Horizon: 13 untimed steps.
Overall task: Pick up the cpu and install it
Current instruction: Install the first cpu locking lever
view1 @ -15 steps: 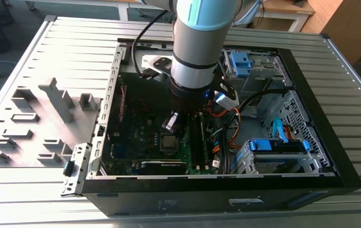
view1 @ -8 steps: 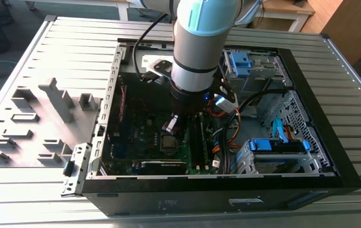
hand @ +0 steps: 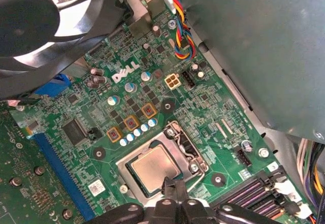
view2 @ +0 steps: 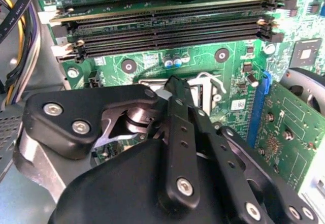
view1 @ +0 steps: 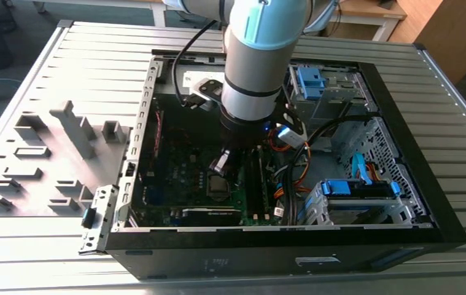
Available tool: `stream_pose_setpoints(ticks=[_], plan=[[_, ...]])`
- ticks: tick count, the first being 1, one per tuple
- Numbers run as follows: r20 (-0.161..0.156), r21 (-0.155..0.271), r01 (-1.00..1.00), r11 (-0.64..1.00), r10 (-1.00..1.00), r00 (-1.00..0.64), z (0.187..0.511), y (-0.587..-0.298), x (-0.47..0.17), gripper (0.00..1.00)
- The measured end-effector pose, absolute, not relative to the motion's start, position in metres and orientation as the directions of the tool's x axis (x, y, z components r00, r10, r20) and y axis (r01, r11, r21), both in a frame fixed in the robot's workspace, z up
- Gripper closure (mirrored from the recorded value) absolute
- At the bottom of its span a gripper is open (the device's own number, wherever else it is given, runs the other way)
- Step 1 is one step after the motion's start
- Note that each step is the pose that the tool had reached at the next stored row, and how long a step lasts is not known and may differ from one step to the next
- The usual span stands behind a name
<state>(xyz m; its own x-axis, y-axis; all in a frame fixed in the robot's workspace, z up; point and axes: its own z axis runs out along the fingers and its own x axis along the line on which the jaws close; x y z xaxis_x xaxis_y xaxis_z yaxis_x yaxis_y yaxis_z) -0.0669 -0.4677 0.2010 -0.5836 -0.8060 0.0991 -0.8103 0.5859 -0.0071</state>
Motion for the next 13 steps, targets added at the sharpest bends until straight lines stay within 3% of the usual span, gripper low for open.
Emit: stream_pose_setpoints(ticks=[13], plan=[[0.099,-0.007,-0.810,0.586,-0.806,-0.584,0.1990,-0.4749,-0.0668,0.89]])
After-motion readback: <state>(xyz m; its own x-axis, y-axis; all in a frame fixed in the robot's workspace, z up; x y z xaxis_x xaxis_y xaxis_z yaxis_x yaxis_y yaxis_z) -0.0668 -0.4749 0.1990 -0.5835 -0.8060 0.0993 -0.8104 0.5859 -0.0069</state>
